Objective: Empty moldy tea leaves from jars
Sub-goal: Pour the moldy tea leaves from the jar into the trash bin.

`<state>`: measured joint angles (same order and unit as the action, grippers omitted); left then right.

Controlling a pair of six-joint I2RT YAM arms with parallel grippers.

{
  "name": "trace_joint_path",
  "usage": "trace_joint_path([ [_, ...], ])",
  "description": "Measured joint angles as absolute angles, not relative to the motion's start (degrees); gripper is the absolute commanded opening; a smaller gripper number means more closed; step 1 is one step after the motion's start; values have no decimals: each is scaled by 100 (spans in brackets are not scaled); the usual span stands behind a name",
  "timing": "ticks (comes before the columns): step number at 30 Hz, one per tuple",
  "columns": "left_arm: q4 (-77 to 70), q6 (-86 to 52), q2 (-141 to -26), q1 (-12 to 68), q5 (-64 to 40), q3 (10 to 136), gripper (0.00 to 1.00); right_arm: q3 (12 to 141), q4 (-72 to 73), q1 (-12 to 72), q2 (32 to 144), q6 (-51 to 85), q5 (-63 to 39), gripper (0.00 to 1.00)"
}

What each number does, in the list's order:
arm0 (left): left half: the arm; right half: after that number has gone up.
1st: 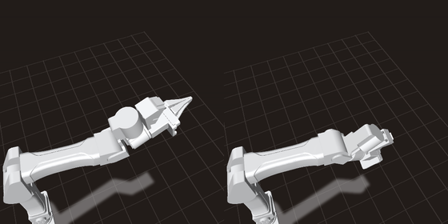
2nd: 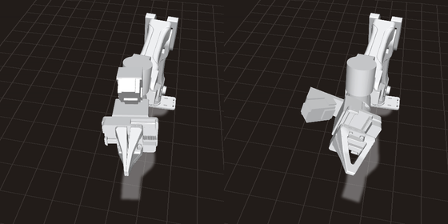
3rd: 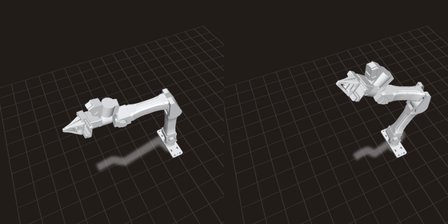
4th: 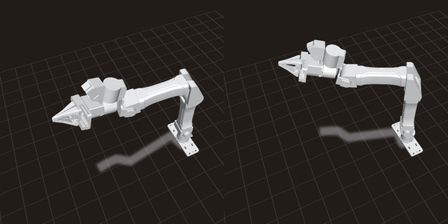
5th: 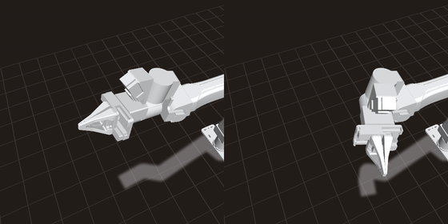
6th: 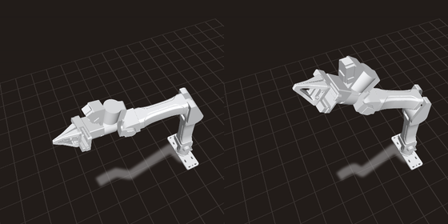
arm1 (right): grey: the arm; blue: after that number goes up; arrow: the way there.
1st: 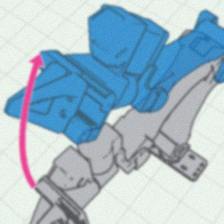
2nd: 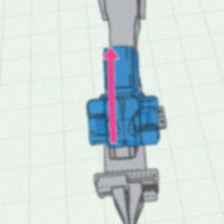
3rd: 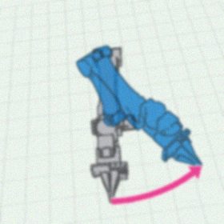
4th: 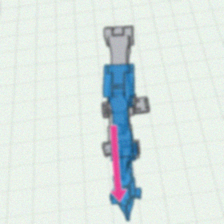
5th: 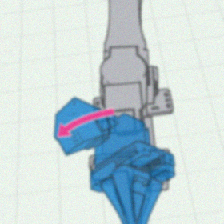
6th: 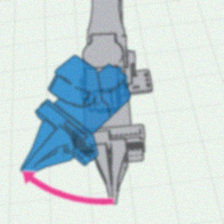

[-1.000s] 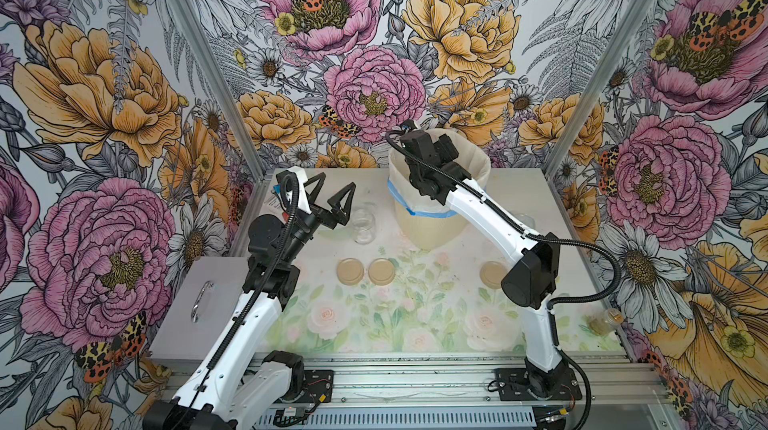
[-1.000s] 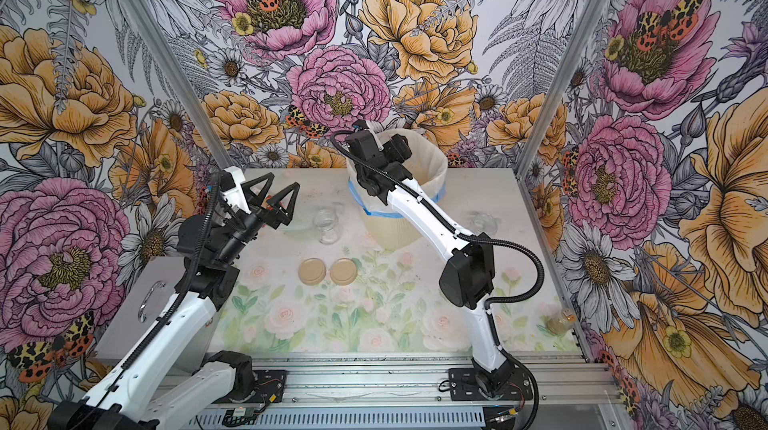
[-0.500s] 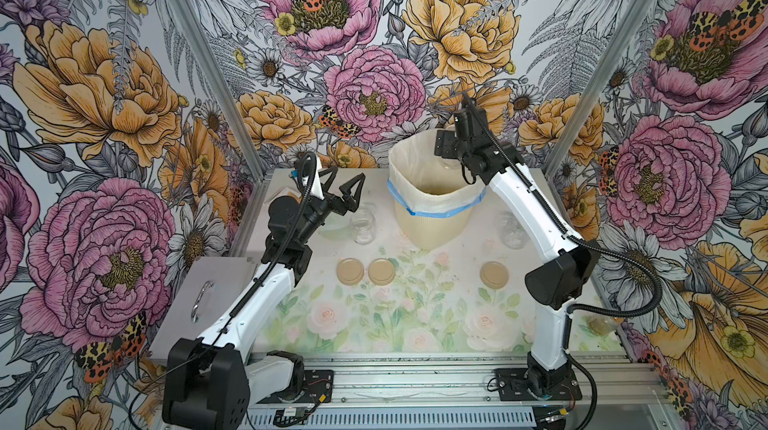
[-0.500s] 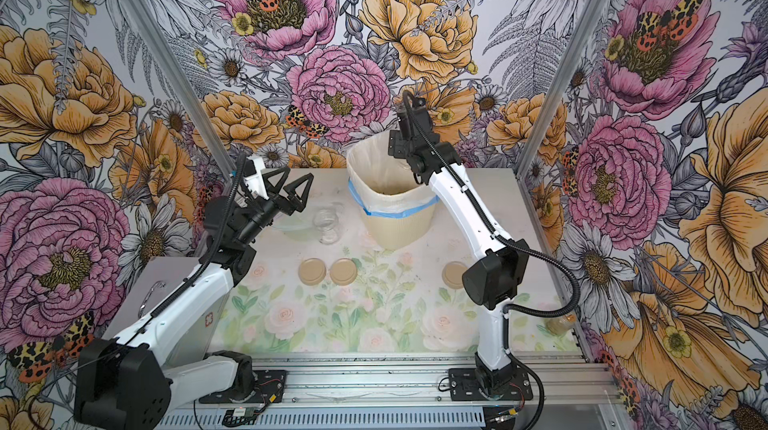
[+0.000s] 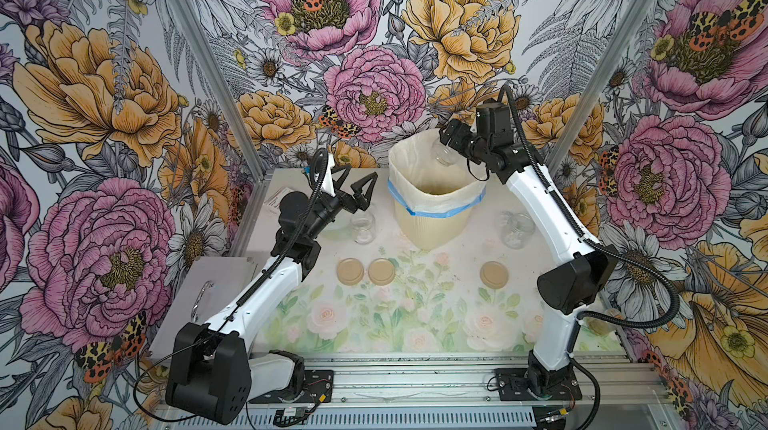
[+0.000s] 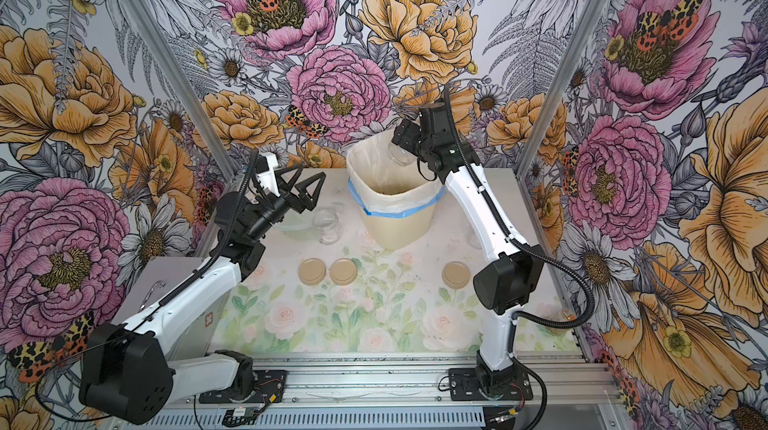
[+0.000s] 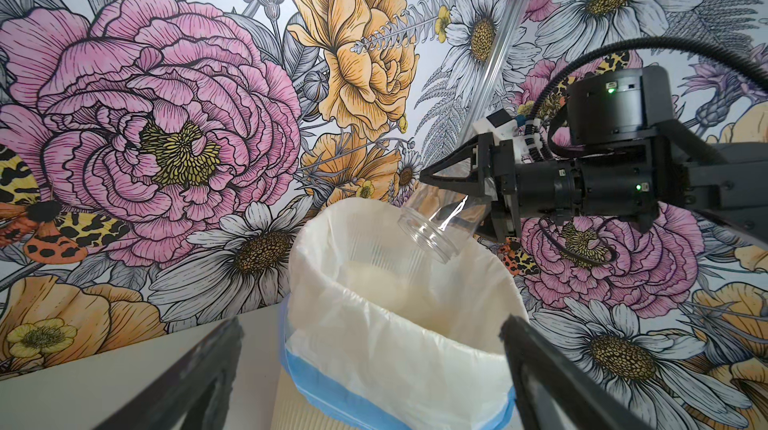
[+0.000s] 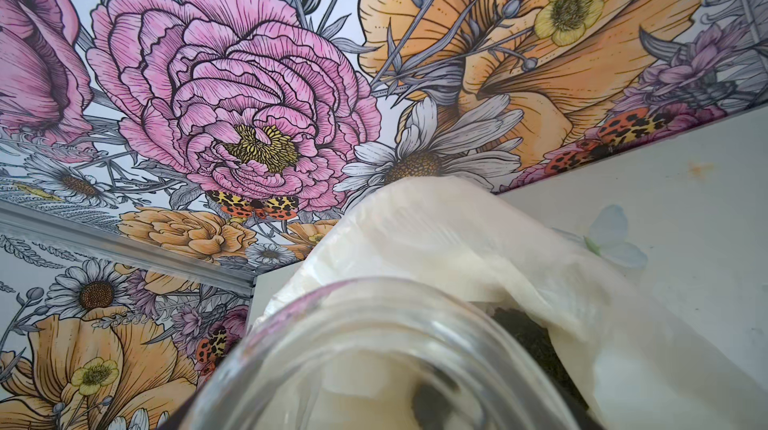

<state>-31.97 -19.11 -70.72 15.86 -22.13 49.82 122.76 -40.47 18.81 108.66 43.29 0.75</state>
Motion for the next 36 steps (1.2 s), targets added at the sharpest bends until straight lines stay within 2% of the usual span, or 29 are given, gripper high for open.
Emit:
trace_joint_path([
  [7, -2906, -1863, -6340, 1483, -2209, 4821, 99, 12272, -3992, 1588, 10862, 4644, -123, 56],
  [14, -2547, -1758, -5896, 1385, -2206, 4639, 99, 12261, -3658, 1461, 10862, 5424, -740, 56],
  [19, -2329, -1758, -5793, 1308, -2206, 4582, 99, 11467, -2915, 1376, 10582, 6018, -1291, 57],
  [23, -2167, -1756, -5717, 1297, -2213, 4580, 99, 11002, -2735, 1304, 10348, 5841, -1378, 55],
  [30, -1907, -1769, -5581, 1293, -2211, 4582, 99, 10925, -2954, 1579, 9815, 3955, -193, 55],
  [36, -2034, -2078, -5572, 1293, -2206, 4580, 99, 11050, -3142, 2816, 9883, 1890, 1511, 56],
])
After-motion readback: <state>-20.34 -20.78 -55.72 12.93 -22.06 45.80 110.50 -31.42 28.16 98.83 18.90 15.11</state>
